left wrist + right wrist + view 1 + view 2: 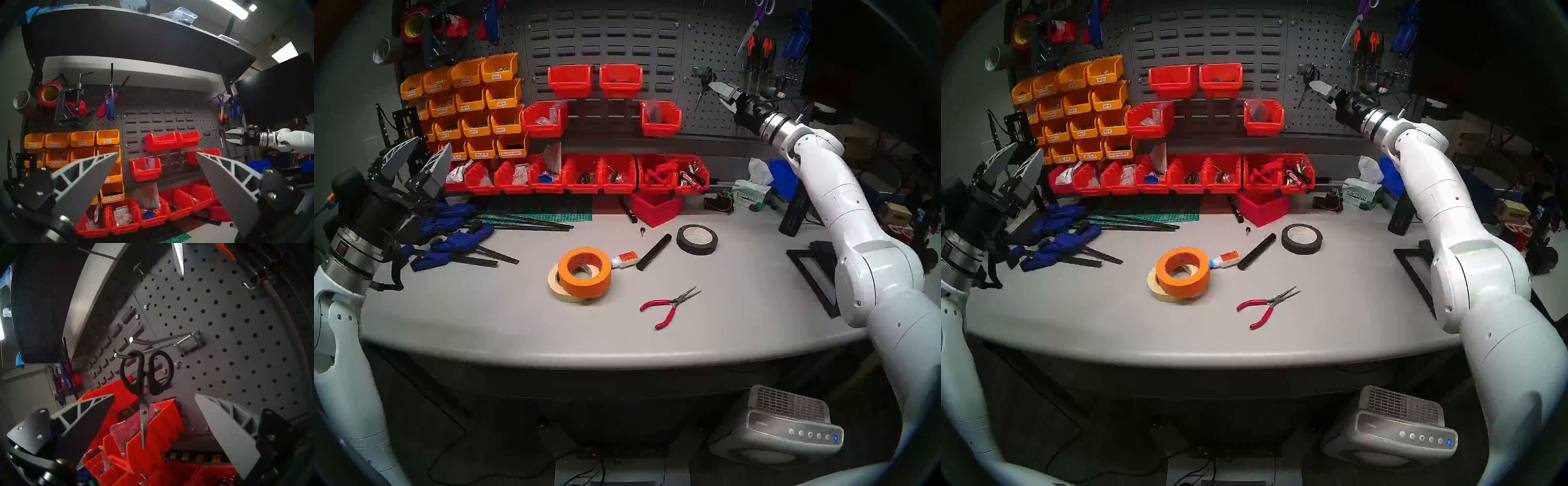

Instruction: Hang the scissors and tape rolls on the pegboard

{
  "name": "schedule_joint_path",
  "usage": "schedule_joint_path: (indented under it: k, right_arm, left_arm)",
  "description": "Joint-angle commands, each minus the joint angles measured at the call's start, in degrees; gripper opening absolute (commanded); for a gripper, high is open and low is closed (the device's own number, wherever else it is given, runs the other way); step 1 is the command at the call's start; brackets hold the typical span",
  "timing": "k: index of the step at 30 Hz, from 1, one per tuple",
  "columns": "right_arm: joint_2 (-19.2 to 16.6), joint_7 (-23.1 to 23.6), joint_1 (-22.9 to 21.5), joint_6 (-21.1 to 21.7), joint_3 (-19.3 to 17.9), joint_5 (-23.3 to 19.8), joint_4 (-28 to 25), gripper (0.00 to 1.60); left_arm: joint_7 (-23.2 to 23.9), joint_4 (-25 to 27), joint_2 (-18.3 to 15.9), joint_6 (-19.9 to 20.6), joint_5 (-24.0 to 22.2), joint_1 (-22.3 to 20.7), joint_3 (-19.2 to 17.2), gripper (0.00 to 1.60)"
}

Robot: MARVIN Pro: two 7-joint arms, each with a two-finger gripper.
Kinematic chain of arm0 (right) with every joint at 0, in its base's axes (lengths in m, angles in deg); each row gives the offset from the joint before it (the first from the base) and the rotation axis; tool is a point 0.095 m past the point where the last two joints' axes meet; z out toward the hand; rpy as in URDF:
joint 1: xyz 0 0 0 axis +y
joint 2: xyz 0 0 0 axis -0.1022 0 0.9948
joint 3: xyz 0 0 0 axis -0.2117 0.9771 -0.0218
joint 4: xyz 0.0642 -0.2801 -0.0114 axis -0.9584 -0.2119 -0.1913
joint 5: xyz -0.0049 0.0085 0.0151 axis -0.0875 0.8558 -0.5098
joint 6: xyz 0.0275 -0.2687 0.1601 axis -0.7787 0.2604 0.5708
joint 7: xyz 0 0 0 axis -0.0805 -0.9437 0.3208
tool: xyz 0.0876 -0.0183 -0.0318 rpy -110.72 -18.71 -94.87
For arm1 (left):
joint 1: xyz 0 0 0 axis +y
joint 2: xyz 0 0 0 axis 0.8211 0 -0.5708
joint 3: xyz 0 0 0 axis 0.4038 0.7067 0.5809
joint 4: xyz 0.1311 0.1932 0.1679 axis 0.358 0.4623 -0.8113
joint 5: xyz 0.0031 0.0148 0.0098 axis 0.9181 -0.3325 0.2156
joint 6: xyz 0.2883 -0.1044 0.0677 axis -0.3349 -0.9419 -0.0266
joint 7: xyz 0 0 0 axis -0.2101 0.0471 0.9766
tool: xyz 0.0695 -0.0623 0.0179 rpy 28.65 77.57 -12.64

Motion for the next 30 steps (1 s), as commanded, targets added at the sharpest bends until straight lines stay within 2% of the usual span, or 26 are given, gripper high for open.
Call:
schedule_joint_path:
  k: [1,7,15,20,21,24,30]
  right_arm:
    - [-4.2,-0.3,-0.1,1.4,1.3,2.5,-6.7,1.60]
    - [-6.6,0.7,0.3,3.0,3.2,4.9,-10.1,1.60]
    - [-10.3,2.5,0.2,4.2,7.1,10.1,-16.4,1.60]
    - [-11.0,4.8,0.4,4.9,8.9,11.7,-19.3,1.60]
    - [-11.6,4.8,0.9,5.2,9.2,12.0,-21.2,1.60]
    - [-10.9,6.6,0.5,5.0,10.3,12.5,-22.0,1.60]
    - [-12.3,8.6,1.1,5.2,11.5,13.4,-27.6,1.60]
  left_arm:
    - [0.3,1.5,0.2,-0.1,-0.8,-0.2,-0.5,1.60]
    - [0.7,2.1,0.4,-0.1,-0.8,0.1,-0.4,1.60]
    - [1.3,2.4,0.7,0.0,-0.7,0.4,-0.3,1.60]
    - [1.6,2.4,1.0,0.0,-0.5,0.8,-0.1,1.60]
    - [1.7,2.4,1.0,0.0,-0.4,0.8,-0.1,1.60]
    - [1.8,2.3,1.1,-0.1,-0.3,0.9,-0.1,1.60]
    - [2.2,2.1,1.5,-0.1,-0.2,1.2,-0.1,1.60]
